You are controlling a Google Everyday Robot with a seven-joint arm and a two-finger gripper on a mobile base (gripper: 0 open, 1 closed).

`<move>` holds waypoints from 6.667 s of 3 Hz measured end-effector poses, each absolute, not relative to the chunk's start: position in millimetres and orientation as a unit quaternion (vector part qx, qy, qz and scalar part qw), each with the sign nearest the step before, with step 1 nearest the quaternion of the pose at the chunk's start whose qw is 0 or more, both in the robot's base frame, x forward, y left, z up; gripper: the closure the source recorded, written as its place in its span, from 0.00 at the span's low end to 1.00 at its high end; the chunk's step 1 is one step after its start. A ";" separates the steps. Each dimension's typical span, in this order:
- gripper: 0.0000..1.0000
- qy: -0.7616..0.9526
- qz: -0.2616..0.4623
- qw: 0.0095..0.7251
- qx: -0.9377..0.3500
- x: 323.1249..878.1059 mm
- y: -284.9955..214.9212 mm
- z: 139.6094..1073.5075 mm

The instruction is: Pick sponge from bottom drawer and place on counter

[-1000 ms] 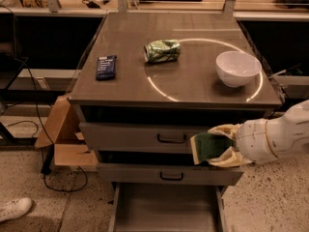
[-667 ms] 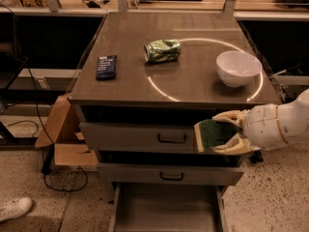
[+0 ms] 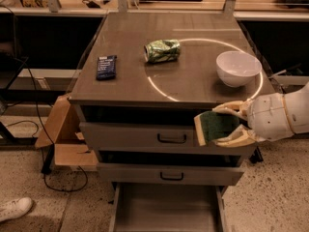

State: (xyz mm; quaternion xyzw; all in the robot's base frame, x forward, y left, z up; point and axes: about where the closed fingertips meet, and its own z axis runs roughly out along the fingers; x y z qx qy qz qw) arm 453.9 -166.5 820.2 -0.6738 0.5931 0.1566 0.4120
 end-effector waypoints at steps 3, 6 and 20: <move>1.00 0.542 0.163 0.426 -0.706 497.4 -130.9 889.8; 1.00 0.499 0.189 0.407 -0.741 524.9 -78.0 910.3; 0.57 0.498 0.179 0.247 -0.812 635.8 -12.1 834.1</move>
Offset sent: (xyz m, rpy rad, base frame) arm 0.0248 0.0251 0.0930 0.0228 -0.0867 0.1206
